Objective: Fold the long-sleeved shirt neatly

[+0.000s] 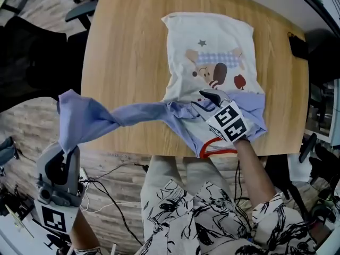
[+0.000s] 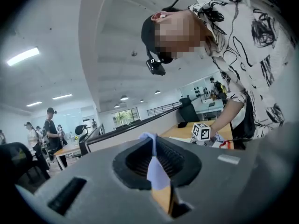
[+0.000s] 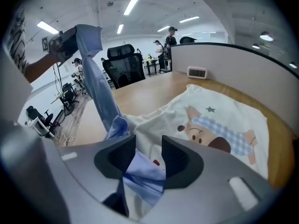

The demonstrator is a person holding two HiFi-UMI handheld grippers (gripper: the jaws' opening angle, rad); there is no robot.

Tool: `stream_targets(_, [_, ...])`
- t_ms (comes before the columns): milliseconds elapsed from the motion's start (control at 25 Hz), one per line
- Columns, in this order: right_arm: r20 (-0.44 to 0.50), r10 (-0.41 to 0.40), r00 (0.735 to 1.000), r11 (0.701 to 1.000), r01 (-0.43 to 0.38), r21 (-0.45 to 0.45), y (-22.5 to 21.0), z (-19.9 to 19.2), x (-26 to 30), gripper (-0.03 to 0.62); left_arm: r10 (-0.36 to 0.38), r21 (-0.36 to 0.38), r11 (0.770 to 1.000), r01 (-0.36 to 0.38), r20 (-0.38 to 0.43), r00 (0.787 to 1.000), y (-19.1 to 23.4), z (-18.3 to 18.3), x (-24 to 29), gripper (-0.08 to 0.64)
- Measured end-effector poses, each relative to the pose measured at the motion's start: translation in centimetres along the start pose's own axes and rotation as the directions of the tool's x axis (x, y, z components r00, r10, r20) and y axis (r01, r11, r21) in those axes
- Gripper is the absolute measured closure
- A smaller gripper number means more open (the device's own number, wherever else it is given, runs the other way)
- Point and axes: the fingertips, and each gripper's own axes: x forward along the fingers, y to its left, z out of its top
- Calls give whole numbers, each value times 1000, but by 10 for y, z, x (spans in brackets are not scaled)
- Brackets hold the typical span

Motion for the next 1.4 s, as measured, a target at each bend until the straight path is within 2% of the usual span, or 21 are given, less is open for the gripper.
stream_targets(240, [48,22,999,999,-21,-27,-4,-7,-48,405,-77,-18,997,79,78,994,-69,52,61,531])
stream_targets(560, [77,-37,996,999,37,3,-36,-45,-106,403,-166,-68,983,171,81,983,-158,82,155,531])
stream_targets(840, [90,-82,993,996,79,36,-65,-80,-145,403,-281,-104,952,287,74,957,-242,102,225,531])
stream_targets(1000, [73,-101,992,994,98,51,-84,-108,-165,403,-311,-148,937,315,53,949,-293,96,265,531])
stream_targets(1120, [56,-105,993,993,102,63,-96,-131,-176,403,-333,-156,931,329,-1,943,-337,77,295,531])
stream_targets(1240, [36,-118,992,990,115,77,-105,-151,-186,405,-350,-169,925,341,-21,937,-368,61,318,531])
stream_targets(1400, [3,-146,989,985,145,91,-119,-176,-201,403,-336,-158,933,324,-53,940,-387,44,343,531])
